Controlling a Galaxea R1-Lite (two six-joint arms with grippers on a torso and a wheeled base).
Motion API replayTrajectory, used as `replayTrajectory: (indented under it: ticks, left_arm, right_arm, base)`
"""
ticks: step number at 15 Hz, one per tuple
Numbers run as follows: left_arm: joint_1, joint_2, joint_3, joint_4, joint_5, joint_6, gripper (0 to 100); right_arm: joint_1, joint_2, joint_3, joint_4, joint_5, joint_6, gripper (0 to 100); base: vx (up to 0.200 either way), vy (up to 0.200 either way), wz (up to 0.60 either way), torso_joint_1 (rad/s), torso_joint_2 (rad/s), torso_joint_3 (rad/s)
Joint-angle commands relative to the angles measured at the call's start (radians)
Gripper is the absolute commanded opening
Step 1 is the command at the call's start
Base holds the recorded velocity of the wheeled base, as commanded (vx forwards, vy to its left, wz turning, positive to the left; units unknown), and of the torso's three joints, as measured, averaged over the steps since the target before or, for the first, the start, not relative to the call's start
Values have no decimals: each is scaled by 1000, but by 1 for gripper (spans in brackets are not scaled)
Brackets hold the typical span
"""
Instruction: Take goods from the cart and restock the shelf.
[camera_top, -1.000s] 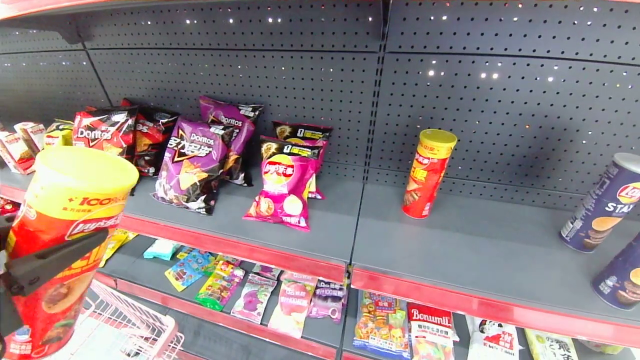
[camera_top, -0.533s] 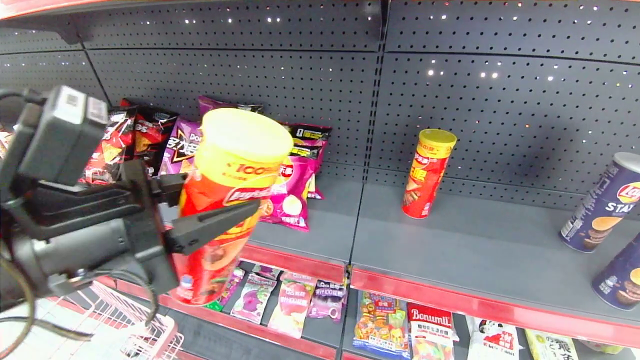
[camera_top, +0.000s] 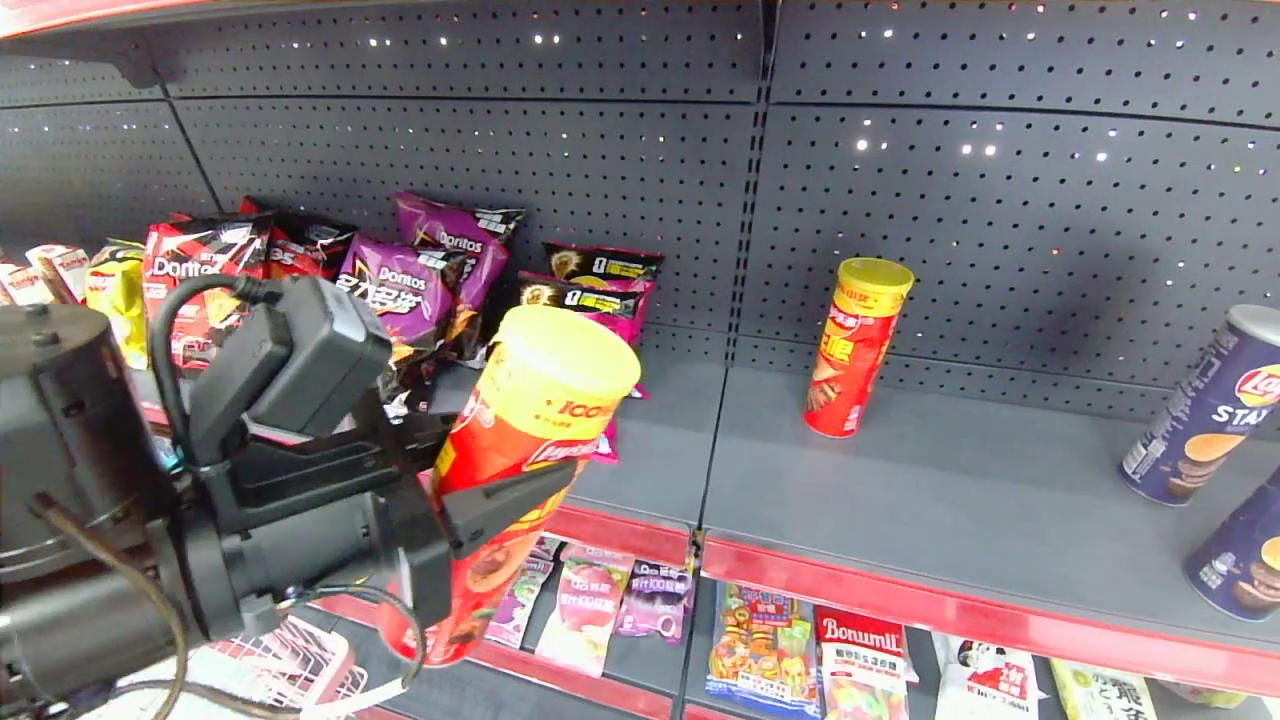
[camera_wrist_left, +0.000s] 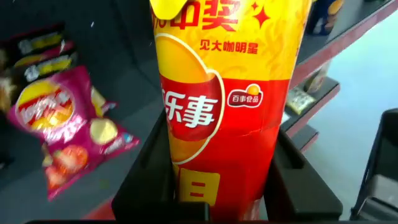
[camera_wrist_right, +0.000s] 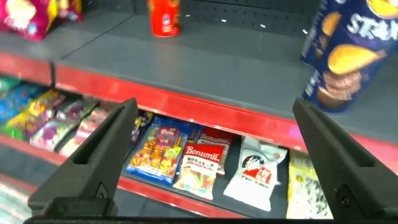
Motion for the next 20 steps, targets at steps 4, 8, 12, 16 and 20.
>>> replayTrajectory:
  ticks: [4, 8, 12, 16, 20]
  left_arm:
    - [355, -251, 99, 215, 19, 86, 0]
    - [392, -369, 188, 214, 13, 100, 0]
    - [392, -478, 288, 225, -26, 98, 0]
    - [392, -523, 326, 245, -22, 108, 0]
    - [392, -532, 317, 264, -22, 105, 0]
  right_arm:
    - [81, 668, -589, -18, 97, 51, 100]
    - [250, 998, -667, -259, 94, 3, 100]
    - [358, 1206, -660, -360, 90, -12, 100]
    - [355, 1332, -661, -386, 97, -3, 100]
    - [294, 1481, -653, -511, 90, 3, 100]
  base:
    - [0, 0, 0, 0, 0, 0]
    - [0, 0, 0, 0, 0, 0]
    - [0, 0, 0, 0, 0, 0]
    - [0, 0, 0, 0, 0, 0]
    - [0, 0, 0, 0, 0, 0]
